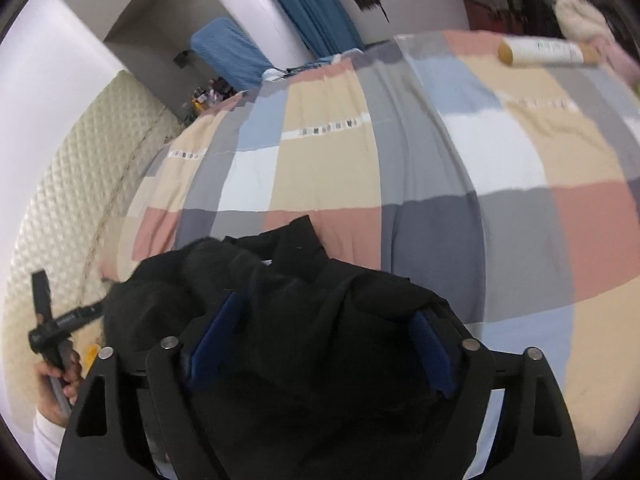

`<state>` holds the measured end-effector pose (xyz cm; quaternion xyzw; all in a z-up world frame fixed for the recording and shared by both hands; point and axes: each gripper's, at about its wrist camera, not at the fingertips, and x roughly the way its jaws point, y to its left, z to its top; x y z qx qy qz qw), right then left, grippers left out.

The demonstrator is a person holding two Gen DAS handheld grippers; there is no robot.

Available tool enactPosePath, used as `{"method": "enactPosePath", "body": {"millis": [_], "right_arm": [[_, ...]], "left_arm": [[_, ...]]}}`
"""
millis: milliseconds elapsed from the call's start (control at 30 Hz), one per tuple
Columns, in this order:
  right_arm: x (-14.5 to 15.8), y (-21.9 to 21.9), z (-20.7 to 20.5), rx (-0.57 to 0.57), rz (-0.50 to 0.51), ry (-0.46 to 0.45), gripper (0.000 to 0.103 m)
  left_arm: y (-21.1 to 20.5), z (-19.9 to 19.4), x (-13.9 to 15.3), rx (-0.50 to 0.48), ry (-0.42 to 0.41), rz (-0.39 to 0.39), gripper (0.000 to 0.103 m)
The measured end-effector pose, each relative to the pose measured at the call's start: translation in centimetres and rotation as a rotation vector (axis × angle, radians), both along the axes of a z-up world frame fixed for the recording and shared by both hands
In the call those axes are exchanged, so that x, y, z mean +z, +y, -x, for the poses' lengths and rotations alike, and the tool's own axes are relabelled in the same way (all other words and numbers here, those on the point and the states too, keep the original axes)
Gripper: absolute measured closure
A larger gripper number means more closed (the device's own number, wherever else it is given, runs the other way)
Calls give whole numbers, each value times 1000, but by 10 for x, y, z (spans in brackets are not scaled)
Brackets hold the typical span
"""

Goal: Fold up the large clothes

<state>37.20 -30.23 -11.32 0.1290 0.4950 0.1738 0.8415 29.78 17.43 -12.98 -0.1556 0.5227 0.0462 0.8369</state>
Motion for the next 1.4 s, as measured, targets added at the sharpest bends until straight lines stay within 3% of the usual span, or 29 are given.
{"method": "enactPosePath", "body": {"millis": [100, 267, 433, 567, 733, 900, 967, 1000, 1100, 1300, 1400], "right_arm": [[14, 5, 8, -57, 40, -17, 20], [26, 7, 6, -37, 62, 29, 20], [46, -12, 12, -36, 87, 4, 20], [52, -13, 18, -5, 114, -21, 19], [12, 39, 22, 91, 92, -30, 19], [-65, 105, 24, 147, 101, -71, 19], [-84, 119, 25, 138, 123, -132, 14], [-90, 124, 25, 124, 148, -178, 9], [-98, 131, 18, 114, 164, -231, 7], [-115, 130, -9, 110, 128, -196, 1], [-119, 131, -17, 111, 114, -186, 1]], "left_arm": [[-18, 9, 19, -51, -95, -51, 25], [-55, 18, 28, -158, -202, -75, 25], [-80, 12, 14, -238, -209, -43, 25], [-99, 6, 6, -286, -221, -75, 25], [-119, -6, -13, -306, -234, -142, 25], [-129, -13, -48, -272, -218, -220, 25], [-132, -13, -59, -249, -207, -277, 25], [-132, -14, -63, -243, -215, -284, 25], [-128, -19, -68, -224, -226, -287, 25], [-125, -31, -81, -211, -225, -277, 25], [-132, -37, -88, -213, -221, -325, 25]]}}
